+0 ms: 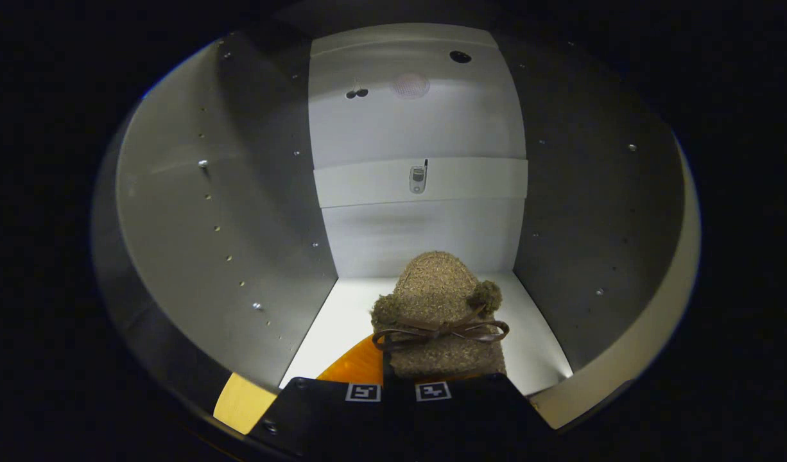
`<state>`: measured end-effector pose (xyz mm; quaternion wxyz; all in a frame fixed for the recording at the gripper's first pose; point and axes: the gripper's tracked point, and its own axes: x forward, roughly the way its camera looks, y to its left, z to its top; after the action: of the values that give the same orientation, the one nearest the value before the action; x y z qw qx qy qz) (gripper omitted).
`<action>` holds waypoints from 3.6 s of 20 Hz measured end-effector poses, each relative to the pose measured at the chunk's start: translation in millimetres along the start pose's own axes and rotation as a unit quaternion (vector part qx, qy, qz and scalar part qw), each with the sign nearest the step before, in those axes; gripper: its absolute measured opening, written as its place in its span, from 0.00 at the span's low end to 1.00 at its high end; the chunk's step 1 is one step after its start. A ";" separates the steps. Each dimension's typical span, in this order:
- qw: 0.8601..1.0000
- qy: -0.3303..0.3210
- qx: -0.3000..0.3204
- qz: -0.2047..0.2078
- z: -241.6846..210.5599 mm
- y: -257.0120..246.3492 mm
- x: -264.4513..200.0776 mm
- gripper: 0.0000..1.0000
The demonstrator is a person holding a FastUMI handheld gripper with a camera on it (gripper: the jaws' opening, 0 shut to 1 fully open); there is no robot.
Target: Open the shoe cabinet door, grab the shoes and put them into the shoe cabinet, then close the shoe cabinet door.
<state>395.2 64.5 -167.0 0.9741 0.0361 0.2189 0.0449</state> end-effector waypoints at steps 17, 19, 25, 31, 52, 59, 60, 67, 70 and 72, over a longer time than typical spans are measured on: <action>0.995 0.079 0.020 -0.050 -37.0 -4.8 95.6 0.15; 0.994 0.092 0.034 -0.049 -40.6 -3.0 91.9 0.19; 0.995 0.091 0.029 -0.031 -36.1 11.9 70.2 0.69; 0.997 0.073 0.006 -0.029 -31.3 13.8 37.2 0.98; 0.988 -0.151 -0.013 0.041 14.4 9.3 -301.6 0.97; 0.984 -0.174 0.004 0.036 -6.0 -23.4 -396.5 0.97; 0.984 -0.178 0.002 0.030 -8.7 -31.4 -407.5 0.97; 0.980 -0.193 -0.012 -0.036 -13.9 -107.9 -475.9 0.97; 0.977 -0.194 0.005 -0.083 -18.2 -155.8 -491.3 0.97; 0.976 -0.189 0.022 -0.110 -22.6 -184.7 -498.3 0.97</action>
<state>-49.8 -169.2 6.9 0.9957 0.0411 0.0343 -0.0751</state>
